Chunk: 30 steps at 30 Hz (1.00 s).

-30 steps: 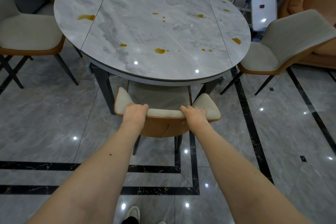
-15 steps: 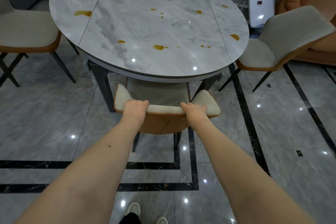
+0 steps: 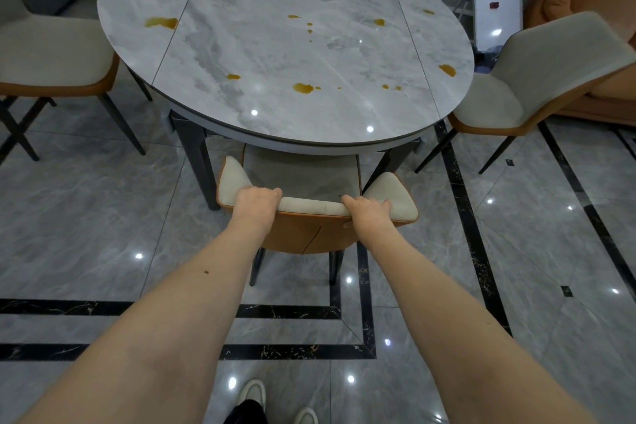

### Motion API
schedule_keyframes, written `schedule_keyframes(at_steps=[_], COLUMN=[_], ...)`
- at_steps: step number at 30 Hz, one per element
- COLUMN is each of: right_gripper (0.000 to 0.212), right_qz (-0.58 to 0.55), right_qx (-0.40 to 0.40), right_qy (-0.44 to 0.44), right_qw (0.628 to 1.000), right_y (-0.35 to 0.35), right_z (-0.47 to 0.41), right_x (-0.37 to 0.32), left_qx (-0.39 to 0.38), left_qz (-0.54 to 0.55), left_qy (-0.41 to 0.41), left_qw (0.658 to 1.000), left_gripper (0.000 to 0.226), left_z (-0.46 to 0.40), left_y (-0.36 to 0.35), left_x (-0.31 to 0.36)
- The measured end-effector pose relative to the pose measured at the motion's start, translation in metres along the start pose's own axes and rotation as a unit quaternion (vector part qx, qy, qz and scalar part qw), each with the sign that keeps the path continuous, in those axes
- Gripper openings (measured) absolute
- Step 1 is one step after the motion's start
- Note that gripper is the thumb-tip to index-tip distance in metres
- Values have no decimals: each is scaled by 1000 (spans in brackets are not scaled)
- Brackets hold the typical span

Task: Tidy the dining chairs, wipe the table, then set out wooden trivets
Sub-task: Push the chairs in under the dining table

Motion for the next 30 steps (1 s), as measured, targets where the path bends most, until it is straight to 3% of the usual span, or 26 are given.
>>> schedule_keyframes(at_steps=[30], right_gripper=[35], right_qz=[-19], right_qx=[1], right_qy=[1], right_qw=[1000], right_y=[1], right_z=[4], right_x=[-1], left_qx=[-22], left_qz=[-15], left_qy=[14], left_qw=[1000], left_gripper=[33], left_z=[5], left_y=[9], left_x=[3])
Point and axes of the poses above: each hand's wrist, its own z-axis away from the middle knuckle, its own y-axis out of the back of the hand, x = y × z, the point moved 1 cm from there along -z, towards the middle knuckle, and after that the axes turned 13 degrees about x, right-handed, at the moved point
